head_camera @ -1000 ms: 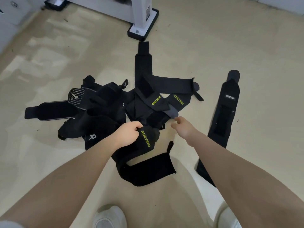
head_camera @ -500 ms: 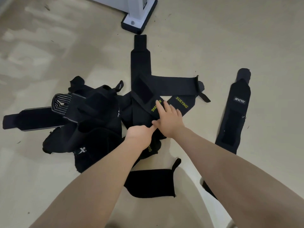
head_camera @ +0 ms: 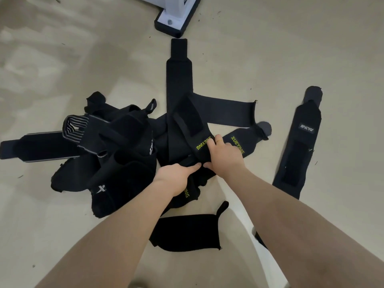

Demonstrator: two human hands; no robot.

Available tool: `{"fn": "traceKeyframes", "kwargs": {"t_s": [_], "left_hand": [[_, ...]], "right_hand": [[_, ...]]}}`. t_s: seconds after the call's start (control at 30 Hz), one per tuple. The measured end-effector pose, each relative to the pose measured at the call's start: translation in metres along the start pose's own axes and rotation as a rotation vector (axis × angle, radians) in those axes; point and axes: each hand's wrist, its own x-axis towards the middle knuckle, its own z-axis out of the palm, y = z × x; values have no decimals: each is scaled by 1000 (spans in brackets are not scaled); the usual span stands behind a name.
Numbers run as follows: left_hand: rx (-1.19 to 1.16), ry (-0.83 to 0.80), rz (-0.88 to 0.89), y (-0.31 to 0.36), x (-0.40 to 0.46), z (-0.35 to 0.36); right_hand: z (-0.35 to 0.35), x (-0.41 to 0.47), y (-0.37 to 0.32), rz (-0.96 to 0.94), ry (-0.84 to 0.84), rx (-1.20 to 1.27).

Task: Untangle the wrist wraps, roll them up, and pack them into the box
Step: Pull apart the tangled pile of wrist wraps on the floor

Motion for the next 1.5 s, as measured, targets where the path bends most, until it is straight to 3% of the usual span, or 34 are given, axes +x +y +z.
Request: {"fn": "traceKeyframes", "kwargs": {"t_s": [0.17,0.27,0.37,0.5,0.6,0.67,0.73,0.83,0.97,1.1,1.27,1.37,1.43,1.5], "left_hand": [[-36,1,-46,3,-3,3],[-18,0,-87,11,-4,-1],[-35,-27,-132,18,-6,-3],[-48,-36,-176,28,-10,0],[-39,-32,-191,33,-13,0],[-74,-48,-187,31,-15,0],[-218,-63,-174,26,-19,1],[-577,107,-140,20,-30,-8],[-763,251,-159,10,-57,-30],[-778,88,-153,-1,-87,-38],[-1080,377,-47,13,-122,-75],[-1285,472,101,29,-148,-100],[-1325,509,191,38,-160,-108],[-1274,557,221,43,-163,-109]], "right_hand": [[8,-13,-10,-92,6,-131],[-3,-14,-12,-95,-8,-64],[-22,-14,2,142,3,293],[-51,-20,18,468,320,842],[-95,-28,34,447,559,1085],[-112,-37,45,287,588,943],[-109,-51,50,202,556,629],[-77,-68,48,194,537,353],[-53,-91,35,134,684,408],[-74,-109,36,58,709,451],[-132,-132,35,-134,902,842],[-155,-143,34,-85,993,957],[-161,-149,37,-158,960,848],[-156,-152,38,-275,768,660]]}}
